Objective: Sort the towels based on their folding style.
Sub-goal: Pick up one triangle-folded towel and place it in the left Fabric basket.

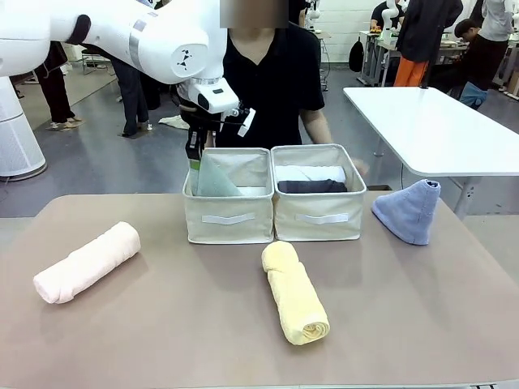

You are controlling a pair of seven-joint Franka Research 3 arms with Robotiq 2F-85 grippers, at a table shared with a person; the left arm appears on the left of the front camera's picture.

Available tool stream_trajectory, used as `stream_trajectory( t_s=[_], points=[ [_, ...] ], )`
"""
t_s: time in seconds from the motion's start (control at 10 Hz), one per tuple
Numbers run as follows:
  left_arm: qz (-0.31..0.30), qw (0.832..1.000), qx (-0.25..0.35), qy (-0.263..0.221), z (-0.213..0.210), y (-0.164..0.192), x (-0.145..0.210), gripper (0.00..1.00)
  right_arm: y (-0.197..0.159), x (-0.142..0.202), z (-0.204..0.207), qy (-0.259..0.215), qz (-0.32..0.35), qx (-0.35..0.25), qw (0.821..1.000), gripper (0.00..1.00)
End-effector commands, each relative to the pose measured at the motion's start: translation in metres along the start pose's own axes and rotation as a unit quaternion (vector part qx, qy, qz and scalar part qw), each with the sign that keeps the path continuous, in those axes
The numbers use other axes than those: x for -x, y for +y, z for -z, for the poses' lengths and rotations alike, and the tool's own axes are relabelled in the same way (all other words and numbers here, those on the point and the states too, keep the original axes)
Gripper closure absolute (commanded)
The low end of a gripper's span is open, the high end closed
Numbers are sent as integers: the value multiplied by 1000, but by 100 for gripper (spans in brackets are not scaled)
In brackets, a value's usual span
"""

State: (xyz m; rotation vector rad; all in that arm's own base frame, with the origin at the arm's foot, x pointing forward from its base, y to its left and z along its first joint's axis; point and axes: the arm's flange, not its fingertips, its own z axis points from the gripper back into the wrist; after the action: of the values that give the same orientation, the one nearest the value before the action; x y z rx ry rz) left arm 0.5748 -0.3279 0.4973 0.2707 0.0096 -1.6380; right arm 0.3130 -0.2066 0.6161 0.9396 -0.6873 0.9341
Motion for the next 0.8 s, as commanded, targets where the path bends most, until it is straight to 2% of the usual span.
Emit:
stream_trajectory(
  t_s=[0.0, 0.2, 0.3, 0.5, 0.7],
  points=[
    [1, 1000, 5, 12, 5, -3, -8, 85, 0, -1, 0, -7, -2, -5, 1000, 0],
    [10, 1000, 16, 15, 10, -5, -13, 85, 0, -1, 0, -7, -2, -5, 1000, 0],
    [12, 1000, 18, 13, 8, -6, -12, 52, 0, -1, 0, -7, -2, -5, 1000, 0],
    [14, 1000, 18, 7, 3, -6, -9, 0, 0, -1, 0, -7, -2, -5, 1000, 0],
    [15, 1000, 15, 6, -1, -7, -8, 0, 0, -1, 0, -7, -2, -5, 1000, 0]
  ],
)
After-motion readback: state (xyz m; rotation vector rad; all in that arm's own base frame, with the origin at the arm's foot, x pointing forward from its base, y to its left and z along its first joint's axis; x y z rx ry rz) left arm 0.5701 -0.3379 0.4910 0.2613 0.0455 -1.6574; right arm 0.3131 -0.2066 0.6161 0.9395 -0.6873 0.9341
